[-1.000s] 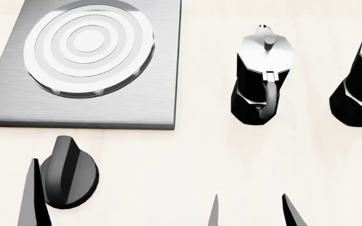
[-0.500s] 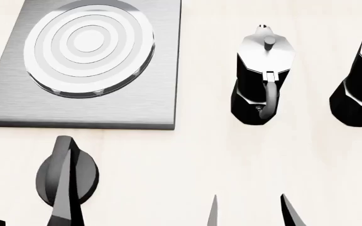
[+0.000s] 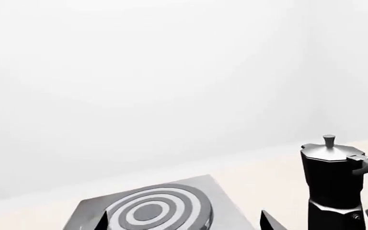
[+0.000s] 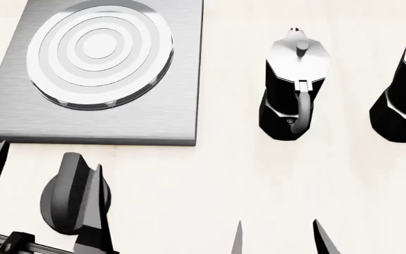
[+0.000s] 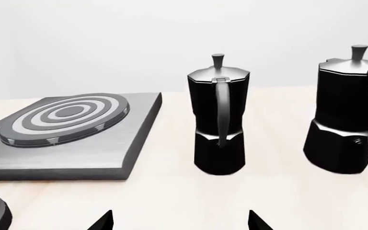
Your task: Turn off the stove.
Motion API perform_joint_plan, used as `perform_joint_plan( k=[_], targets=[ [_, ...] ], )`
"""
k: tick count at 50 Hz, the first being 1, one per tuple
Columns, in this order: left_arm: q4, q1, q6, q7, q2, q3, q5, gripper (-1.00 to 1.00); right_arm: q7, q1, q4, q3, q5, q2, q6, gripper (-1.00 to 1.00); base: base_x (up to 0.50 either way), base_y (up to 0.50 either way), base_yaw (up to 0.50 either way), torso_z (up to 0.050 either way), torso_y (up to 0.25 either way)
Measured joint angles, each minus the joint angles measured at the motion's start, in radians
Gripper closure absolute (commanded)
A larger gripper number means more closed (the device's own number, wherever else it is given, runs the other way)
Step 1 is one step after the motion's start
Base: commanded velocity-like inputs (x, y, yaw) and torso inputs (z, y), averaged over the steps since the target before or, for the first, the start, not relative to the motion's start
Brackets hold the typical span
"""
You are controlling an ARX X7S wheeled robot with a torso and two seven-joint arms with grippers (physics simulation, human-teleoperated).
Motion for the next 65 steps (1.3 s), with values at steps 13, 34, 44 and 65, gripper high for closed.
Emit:
perform_joint_plan(
  k=[13, 34, 44, 65],
  targets=[
    [-0.074, -0.006, 0.030, -0.008, 0.006, -0.004, -0.008, -1.00, 0.001, 0.001, 0.002, -0.005, 0.001, 0.003, -0.001, -1.00, 0.00, 0.00, 0.00, 0.000, 0.000],
    [-0.146, 0.005, 0.065, -0.025, 0.005, -0.010, -0.013, -1.00, 0.005, 0.002, 0.004, -0.011, 0.002, 0.007, -0.004, -1.00, 0.00, 0.00, 0.00, 0.000, 0.000],
    [-0.168, 0.009, 0.076, -0.032, 0.004, -0.012, -0.015, -1.00, 0.006, 0.002, 0.005, -0.013, 0.004, 0.009, -0.005, -1.00, 0.00, 0.00, 0.00, 0.000, 0.000],
    [-0.228, 0.000, 0.090, -0.050, 0.014, -0.016, -0.018, -1.00, 0.009, 0.003, 0.007, -0.020, 0.006, 0.013, -0.007, -1.00, 0.00, 0.00, 0.00, 0.000, 0.000]
  ],
)
